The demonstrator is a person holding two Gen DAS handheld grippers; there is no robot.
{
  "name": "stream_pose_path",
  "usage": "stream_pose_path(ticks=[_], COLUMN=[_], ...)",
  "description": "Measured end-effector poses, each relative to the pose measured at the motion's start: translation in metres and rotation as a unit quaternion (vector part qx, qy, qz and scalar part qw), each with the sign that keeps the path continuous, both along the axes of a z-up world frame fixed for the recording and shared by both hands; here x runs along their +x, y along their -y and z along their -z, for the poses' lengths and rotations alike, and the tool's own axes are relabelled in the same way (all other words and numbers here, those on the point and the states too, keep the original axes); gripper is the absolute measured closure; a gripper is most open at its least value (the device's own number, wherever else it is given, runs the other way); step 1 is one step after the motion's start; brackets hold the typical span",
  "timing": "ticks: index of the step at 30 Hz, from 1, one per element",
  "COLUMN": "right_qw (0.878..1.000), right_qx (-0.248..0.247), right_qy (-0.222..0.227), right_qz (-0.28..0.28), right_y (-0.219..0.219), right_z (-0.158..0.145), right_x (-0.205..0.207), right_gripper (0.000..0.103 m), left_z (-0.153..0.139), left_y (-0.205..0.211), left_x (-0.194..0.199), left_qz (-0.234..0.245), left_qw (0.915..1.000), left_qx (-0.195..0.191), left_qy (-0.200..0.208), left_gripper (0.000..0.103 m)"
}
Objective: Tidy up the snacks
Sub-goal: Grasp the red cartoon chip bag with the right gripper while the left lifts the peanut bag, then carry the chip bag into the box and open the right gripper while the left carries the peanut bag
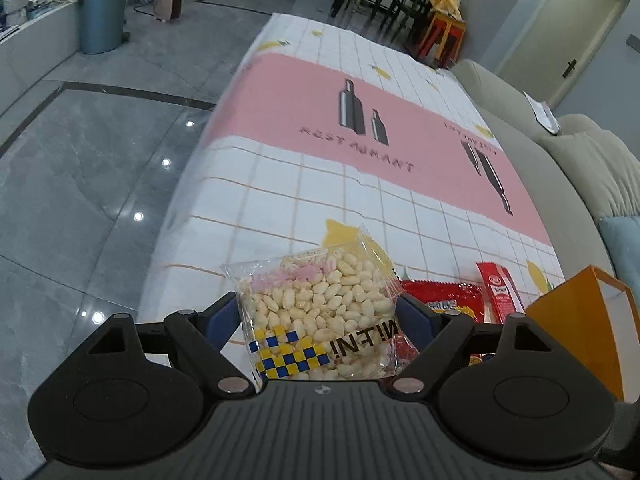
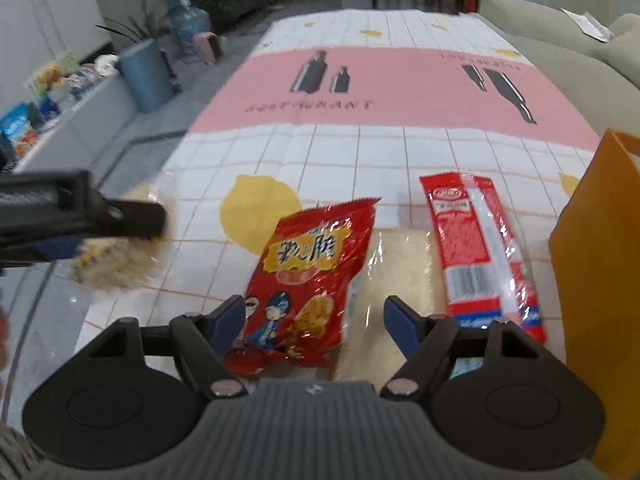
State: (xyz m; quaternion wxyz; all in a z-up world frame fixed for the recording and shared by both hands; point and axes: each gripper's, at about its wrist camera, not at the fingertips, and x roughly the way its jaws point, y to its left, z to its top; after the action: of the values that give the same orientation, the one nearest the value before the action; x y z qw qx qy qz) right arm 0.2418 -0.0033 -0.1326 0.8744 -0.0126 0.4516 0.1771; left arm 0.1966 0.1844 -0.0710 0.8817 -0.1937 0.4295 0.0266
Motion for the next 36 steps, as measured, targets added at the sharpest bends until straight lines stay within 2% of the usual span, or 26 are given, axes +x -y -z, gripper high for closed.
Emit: stream_pose_path(ticks=[3, 6, 8, 11, 12, 16, 18, 19, 24, 28, 32, 36], right_qw=[0.999, 0.993, 0.99, 0.981, 0.978, 0.979, 0.978, 0.976, 0.979, 0.976, 0.966, 0.949], right_qx=[-0.033, -0.093, -0.117, -0.173, -0.177, -0.165, -0.167, -0.176, -0.142, -0.112, -0.1, -0.09], right_qy=[0.018, 0.053, 0.062, 0.089, 0.103, 0.115, 0.122, 0.129, 0.146, 0.185, 0.238, 0.298], right_qz=[0.027, 0.041, 0.041, 0.024, 0.019, 0.025, 0.024, 0.027, 0.029, 0.008, -0.035, -0.043], right_y=[-0.019, -0.041, -0.051, -0.067, -0.068, -0.063, -0.064, -0.064, -0.052, -0.044, -0.041, -0.032], right_z=[0.003, 0.011, 0.021, 0.034, 0.036, 0.039, 0.04, 0.04, 0.031, 0.017, -0.003, -0.03], right_x=[-0.002, -0.005, -0.004, -0.008, -0.01, -0.012, -0.015, -0.017, -0.029, -0.046, -0.072, -0.099], right_gripper=[0.025, 0.02, 0.013, 0.014, 0.014, 0.014, 0.023, 0.031, 0.033, 0.034, 0.034, 0.034], left_z=[-0.004, -0.006, -0.007, -0.01, -0.011, -0.014, -0.015, -0.016, -0.018, -0.022, -0.03, -0.043], left_y=[-0.009, -0.017, -0.021, -0.023, -0.023, -0.024, -0.024, -0.024, -0.024, -0.026, -0.025, -0.02], left_x=[-0.004, -0.009, -0.011, -0.014, -0.014, -0.018, -0.019, -0.02, -0.024, -0.027, -0.033, -0.039], left_qz=[-0.009, -0.017, -0.017, -0.013, -0.012, -0.008, -0.007, -0.006, 0.003, -0.002, 0.002, 0.006], left_qw=[0.9999, 0.9998, 0.9997, 0.9997, 0.9997, 0.9996, 0.9995, 0.9995, 0.9993, 0.9991, 0.9985, 0.9973], left_qx=[0.003, -0.005, -0.011, -0.011, -0.01, -0.011, -0.012, -0.013, -0.008, -0.014, -0.019, -0.02], left_qy=[0.006, 0.01, 0.011, 0.017, 0.019, 0.027, 0.028, 0.029, 0.036, 0.039, 0.052, 0.071], left_gripper=[0.006, 0.006, 0.006, 0.006, 0.006, 0.006, 0.006, 0.006, 0.006, 0.006, 0.006, 0.006])
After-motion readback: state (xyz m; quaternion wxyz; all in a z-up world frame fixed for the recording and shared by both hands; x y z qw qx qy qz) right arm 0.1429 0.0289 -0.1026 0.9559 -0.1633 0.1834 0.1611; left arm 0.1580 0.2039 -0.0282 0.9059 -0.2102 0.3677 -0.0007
